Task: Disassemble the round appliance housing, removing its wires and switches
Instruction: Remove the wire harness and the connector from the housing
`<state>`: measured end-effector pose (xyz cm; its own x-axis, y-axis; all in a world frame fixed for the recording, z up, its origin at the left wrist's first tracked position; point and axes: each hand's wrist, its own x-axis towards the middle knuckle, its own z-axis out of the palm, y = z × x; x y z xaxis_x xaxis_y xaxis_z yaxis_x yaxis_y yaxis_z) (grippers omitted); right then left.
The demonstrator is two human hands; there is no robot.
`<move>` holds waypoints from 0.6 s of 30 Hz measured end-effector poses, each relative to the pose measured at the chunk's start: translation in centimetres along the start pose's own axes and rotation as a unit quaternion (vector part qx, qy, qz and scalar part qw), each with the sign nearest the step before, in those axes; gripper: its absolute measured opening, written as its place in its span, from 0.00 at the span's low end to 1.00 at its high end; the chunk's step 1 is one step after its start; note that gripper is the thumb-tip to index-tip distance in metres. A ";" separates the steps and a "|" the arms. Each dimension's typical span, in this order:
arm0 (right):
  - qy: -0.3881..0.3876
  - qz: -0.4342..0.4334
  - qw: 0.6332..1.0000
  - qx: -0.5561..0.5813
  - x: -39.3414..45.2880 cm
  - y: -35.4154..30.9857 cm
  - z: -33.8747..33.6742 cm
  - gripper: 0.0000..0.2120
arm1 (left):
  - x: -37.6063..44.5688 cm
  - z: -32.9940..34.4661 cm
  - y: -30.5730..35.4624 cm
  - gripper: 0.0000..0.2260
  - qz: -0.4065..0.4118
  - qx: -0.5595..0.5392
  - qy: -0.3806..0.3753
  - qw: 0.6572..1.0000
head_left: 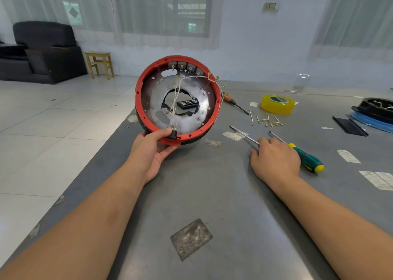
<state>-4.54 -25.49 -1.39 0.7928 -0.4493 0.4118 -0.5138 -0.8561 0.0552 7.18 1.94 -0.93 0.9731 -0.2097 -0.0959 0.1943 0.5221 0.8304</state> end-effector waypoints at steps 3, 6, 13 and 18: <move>-0.006 -0.009 1.000 -0.004 0.0 0.1 -0.1 0.12 | 0.0 0.2 0.0 0.21 0.011 0.015 0.013 1.000; -0.014 -0.035 0.999 -0.002 -0.2 0.1 -0.2 0.11 | -0.1 0.6 0.2 0.22 0.022 0.030 0.030 0.999; 0.002 -0.107 0.992 0.060 -1.4 -0.5 -1.2 0.13 | -0.2 0.9 0.9 0.20 0.038 0.077 0.088 0.992; -0.014 -0.169 0.982 0.085 -1.1 0.1 -1.6 0.10 | 0.0 0.3 1.5 0.22 0.008 0.091 0.077 0.993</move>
<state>-5.95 -24.64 -0.34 0.9187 -0.1369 0.3706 -0.1593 -0.9868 0.0303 7.42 2.51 0.44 0.9860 -0.0667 -0.1528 0.1666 0.3637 0.9165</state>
